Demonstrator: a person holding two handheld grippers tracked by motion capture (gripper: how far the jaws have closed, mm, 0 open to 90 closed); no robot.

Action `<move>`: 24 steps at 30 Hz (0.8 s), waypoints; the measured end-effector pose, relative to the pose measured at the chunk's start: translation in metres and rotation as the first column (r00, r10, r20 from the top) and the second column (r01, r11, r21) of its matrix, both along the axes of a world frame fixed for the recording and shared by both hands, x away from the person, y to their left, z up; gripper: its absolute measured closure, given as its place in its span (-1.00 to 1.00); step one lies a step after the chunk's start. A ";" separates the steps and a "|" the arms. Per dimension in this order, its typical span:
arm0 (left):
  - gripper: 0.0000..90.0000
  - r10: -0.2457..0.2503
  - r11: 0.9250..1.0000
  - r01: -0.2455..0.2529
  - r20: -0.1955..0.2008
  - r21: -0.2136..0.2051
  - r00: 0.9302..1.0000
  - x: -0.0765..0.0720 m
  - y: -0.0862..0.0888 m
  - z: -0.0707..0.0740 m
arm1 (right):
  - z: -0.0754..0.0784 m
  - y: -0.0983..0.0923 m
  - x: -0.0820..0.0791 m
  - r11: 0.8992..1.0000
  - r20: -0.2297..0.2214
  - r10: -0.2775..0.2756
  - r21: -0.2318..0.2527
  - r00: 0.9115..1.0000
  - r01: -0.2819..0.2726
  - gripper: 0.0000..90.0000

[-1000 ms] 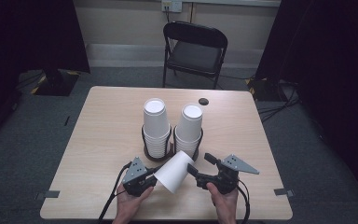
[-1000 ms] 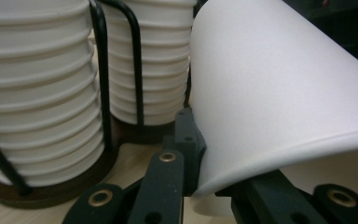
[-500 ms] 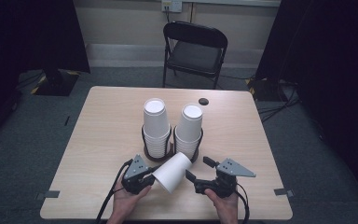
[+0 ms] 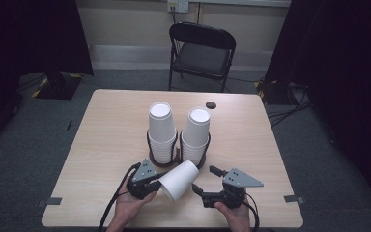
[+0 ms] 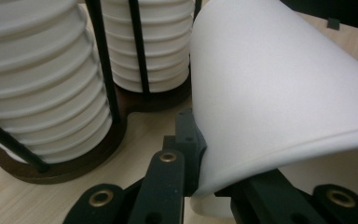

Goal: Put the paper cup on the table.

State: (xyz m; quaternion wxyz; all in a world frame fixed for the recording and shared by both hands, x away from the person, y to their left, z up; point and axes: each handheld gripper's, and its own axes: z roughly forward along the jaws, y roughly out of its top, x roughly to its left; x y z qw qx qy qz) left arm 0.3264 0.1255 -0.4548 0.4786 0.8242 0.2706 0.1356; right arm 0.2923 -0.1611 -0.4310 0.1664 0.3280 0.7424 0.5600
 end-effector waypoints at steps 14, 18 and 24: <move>0.90 -0.042 0.993 0.046 -0.039 0.107 0.998 0.007 -0.007 0.013 | -0.002 0.005 -0.006 0.993 0.053 0.089 -0.081 0.995 -0.085 -0.69; 0.90 -0.052 0.990 0.059 -0.057 0.125 0.997 0.009 -0.010 0.016 | -0.005 0.009 -0.006 0.984 0.063 0.124 -0.134 0.990 -0.115 -0.64; 0.89 -0.085 0.979 0.102 -0.104 0.175 0.991 0.011 -0.016 0.019 | -0.008 0.012 -0.007 0.971 0.081 0.174 -0.181 0.981 -0.157 -0.57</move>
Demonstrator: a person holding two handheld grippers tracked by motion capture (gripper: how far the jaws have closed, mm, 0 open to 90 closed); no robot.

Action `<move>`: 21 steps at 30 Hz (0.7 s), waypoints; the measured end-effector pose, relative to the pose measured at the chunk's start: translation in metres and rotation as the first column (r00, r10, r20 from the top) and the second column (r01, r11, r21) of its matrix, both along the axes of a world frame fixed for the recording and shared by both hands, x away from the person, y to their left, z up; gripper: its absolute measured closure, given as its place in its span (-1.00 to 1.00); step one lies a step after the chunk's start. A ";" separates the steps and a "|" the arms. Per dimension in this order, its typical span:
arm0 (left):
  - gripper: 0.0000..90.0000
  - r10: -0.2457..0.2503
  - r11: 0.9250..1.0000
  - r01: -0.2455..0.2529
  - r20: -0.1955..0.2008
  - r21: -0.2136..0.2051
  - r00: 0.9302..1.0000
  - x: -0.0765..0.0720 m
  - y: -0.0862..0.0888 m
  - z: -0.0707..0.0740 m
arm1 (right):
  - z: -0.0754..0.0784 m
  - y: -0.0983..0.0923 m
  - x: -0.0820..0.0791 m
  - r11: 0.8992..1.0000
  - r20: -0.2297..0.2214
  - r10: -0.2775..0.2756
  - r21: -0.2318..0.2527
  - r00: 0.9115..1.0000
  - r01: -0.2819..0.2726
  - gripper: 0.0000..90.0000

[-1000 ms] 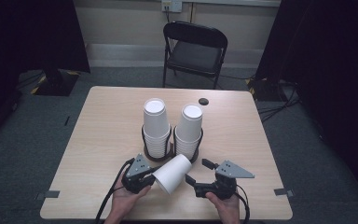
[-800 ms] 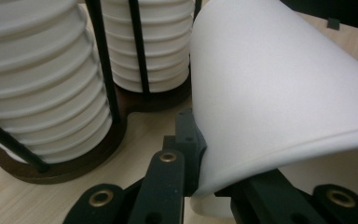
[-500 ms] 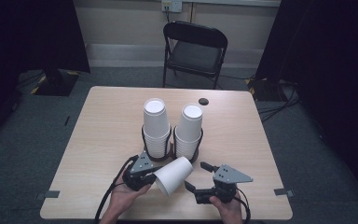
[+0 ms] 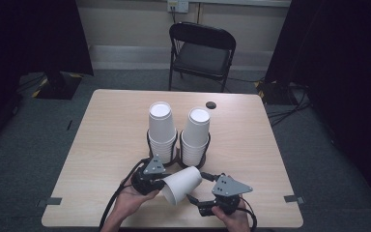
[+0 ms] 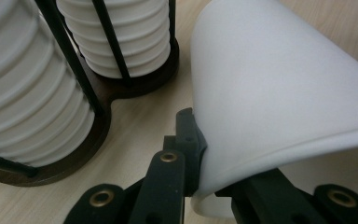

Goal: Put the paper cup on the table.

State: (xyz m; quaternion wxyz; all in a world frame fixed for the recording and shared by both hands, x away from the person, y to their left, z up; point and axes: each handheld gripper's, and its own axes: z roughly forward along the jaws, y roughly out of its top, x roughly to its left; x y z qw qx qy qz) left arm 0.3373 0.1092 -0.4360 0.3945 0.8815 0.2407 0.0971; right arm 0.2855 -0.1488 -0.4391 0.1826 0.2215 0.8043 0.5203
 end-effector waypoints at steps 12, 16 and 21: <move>0.89 -0.054 0.996 0.059 -0.072 0.072 0.996 0.009 -0.007 0.012 | -0.002 0.008 -0.002 0.995 0.060 0.057 -0.088 0.997 -0.051 -0.58; 0.89 -0.062 0.993 0.069 -0.077 0.096 0.995 0.012 -0.008 0.018 | -0.003 0.010 -0.002 0.991 0.083 0.059 -0.122 0.995 -0.049 -0.61; 0.90 -0.066 0.989 0.078 -0.098 0.124 0.993 0.017 -0.012 0.024 | -0.004 0.015 -0.002 0.981 0.103 0.056 -0.193 0.993 -0.035 -0.70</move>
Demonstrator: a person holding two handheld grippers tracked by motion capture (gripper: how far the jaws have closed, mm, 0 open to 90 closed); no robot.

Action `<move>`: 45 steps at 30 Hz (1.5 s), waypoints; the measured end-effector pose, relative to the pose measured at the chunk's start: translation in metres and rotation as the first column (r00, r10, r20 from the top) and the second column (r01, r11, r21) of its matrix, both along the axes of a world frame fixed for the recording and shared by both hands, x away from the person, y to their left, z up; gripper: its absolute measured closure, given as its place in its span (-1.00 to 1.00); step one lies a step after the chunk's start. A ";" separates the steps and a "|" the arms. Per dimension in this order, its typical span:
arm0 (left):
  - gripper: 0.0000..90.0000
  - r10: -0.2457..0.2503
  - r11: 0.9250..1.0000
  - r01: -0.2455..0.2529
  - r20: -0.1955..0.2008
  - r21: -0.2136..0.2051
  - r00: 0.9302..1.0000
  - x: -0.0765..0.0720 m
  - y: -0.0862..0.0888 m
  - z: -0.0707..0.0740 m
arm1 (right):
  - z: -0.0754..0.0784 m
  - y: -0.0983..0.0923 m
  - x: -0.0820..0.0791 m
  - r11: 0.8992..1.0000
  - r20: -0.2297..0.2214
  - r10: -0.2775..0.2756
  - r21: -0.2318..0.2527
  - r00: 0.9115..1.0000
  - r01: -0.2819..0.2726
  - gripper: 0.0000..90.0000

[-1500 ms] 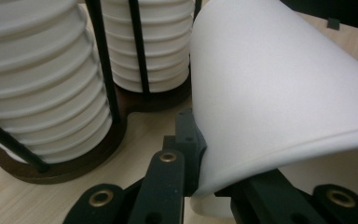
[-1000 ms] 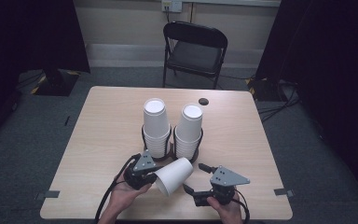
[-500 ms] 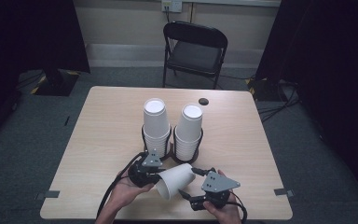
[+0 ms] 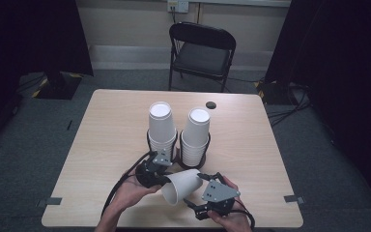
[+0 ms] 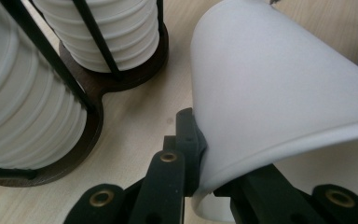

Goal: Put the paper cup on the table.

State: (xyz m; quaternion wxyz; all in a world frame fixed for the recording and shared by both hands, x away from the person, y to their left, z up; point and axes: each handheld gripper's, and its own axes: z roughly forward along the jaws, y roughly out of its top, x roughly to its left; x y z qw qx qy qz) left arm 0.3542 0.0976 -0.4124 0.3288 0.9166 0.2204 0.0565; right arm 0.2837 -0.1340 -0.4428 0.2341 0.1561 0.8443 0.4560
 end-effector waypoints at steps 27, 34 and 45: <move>0.92 0.019 0.995 -0.013 -0.062 0.094 0.998 0.017 -0.011 0.017 | -0.011 0.034 0.000 0.990 0.145 -0.047 -0.126 0.988 0.066 -0.81; 0.94 -0.009 0.996 0.014 -0.060 0.088 0.998 0.011 -0.020 0.017 | -0.010 0.044 0.000 0.990 0.144 -0.026 -0.133 0.989 0.045 -0.80; 0.94 -0.009 0.995 0.020 -0.106 0.099 0.994 0.012 -0.027 0.013 | -0.008 0.049 -0.002 0.993 0.157 0.007 -0.120 0.988 0.012 -0.80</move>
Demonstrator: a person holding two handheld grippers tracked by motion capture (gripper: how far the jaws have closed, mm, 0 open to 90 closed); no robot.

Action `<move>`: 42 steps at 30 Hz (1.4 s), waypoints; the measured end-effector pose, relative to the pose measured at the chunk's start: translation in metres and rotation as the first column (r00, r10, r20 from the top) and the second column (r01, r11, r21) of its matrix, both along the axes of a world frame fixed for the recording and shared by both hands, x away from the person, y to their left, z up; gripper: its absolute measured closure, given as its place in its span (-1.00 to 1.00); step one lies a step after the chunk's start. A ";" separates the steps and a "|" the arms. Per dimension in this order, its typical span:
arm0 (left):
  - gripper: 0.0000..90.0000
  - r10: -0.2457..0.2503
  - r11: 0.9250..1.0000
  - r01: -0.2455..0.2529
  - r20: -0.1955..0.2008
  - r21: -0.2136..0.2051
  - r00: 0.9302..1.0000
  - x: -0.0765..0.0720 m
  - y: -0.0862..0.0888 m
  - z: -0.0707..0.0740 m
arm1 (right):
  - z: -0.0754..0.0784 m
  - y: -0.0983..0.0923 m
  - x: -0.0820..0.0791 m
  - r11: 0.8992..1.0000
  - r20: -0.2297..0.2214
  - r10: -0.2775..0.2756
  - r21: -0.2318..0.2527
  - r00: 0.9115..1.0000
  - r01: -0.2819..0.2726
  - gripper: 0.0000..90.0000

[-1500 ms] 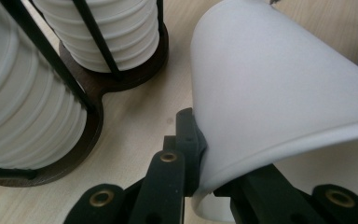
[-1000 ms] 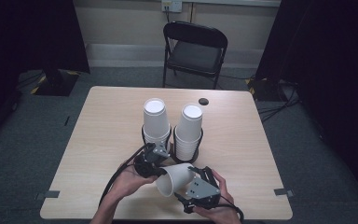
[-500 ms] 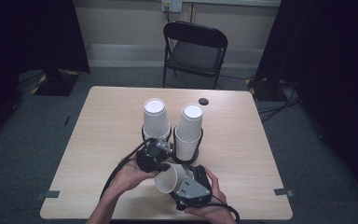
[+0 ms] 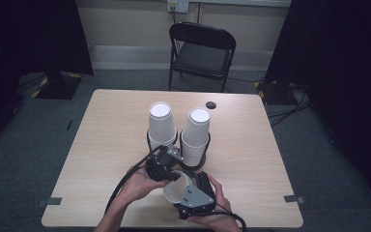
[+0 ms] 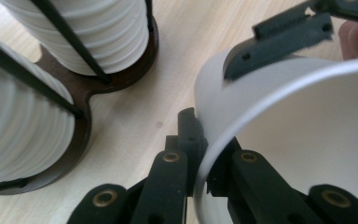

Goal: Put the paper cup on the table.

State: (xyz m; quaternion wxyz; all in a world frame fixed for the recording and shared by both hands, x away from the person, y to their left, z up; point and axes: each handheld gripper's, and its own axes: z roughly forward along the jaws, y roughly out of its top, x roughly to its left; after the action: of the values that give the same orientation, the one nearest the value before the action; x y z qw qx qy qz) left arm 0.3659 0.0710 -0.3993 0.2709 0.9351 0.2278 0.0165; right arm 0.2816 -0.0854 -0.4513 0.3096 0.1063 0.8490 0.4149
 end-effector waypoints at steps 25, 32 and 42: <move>0.76 0.042 0.997 -0.043 -0.020 -0.068 0.999 -0.001 -0.001 -0.004 | 0.005 -0.010 0.001 0.992 -0.020 -0.034 0.119 0.999 0.037 -0.76; 0.68 0.058 0.988 -0.058 -0.005 -0.144 0.998 -0.003 0.002 -0.002 | 0.006 -0.014 0.002 0.989 -0.046 -0.052 0.137 0.998 0.058 -0.76; 0.42 0.088 0.972 -0.079 0.032 -0.223 0.996 -0.008 0.005 -0.003 | 0.006 -0.019 0.004 0.978 -0.084 -0.090 0.179 0.992 0.103 -0.76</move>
State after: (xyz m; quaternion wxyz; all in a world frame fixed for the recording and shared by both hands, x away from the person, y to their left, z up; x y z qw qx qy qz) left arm 0.3576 0.0764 -0.4023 0.3771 0.8881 0.2617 0.0219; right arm 0.2854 -0.1040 -0.4453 0.2859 0.1911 0.8121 0.4714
